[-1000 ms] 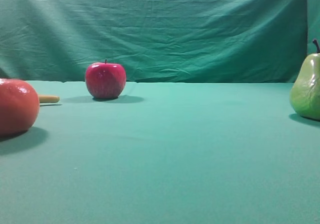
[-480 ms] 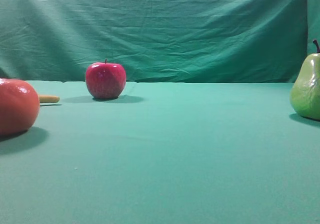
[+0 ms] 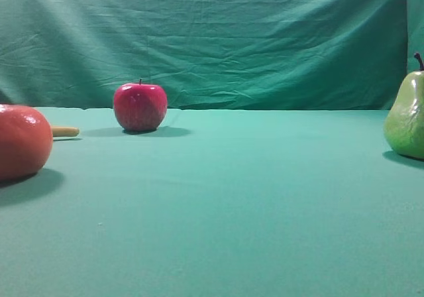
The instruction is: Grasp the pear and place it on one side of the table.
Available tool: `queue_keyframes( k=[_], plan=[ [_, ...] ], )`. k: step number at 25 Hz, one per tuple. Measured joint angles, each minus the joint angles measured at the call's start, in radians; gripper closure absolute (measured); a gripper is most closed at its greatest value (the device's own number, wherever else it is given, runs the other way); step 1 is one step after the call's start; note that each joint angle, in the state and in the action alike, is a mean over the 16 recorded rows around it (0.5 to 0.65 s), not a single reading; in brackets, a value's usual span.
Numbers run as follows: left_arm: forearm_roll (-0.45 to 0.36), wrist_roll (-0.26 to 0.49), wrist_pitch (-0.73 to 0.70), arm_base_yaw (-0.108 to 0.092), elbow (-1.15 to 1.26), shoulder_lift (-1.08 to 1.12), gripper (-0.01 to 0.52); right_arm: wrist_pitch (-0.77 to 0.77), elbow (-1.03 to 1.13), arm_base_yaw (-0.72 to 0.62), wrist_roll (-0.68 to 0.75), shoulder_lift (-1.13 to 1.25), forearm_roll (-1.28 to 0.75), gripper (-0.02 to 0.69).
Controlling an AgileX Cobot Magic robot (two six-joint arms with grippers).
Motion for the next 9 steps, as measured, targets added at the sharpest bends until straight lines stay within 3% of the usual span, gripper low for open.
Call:
queue_keyframes(
  k=[9],
  plan=[
    [0.000, 0.000, 0.000, 0.000, 0.000, 0.000, 0.514, 0.005, 0.000, 0.000, 0.000, 0.000, -0.001, 0.665]
  ],
)
